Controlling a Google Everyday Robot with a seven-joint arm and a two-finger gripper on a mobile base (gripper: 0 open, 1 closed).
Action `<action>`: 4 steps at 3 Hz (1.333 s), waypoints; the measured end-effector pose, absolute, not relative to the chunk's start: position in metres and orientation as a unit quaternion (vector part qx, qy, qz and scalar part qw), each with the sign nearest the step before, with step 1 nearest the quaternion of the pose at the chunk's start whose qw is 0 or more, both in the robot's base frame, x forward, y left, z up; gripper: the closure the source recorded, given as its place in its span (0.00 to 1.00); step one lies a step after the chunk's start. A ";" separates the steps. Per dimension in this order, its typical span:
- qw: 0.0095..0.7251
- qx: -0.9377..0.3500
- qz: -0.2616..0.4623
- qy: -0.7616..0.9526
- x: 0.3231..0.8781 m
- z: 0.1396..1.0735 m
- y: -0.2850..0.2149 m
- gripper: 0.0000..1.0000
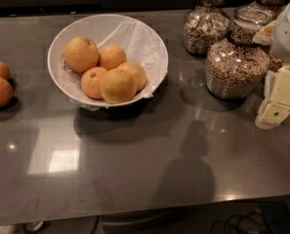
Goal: Pick orange from white bowl
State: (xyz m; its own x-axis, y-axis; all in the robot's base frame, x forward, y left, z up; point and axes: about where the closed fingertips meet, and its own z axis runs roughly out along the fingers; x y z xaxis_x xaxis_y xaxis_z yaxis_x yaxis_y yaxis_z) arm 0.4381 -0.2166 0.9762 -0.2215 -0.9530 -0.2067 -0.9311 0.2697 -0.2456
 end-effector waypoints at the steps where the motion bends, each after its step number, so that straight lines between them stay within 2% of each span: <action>1: 0.159 -0.603 -0.034 0.781 0.438 0.976 -0.217 0.00; 2: 0.178 -0.607 -0.028 0.774 0.445 0.975 -0.205 0.00; 4: 0.239 -0.659 -0.010 0.713 0.463 0.979 -0.137 0.00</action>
Offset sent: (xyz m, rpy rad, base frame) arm 0.0174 0.0257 -0.0093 0.0730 -0.0340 0.0399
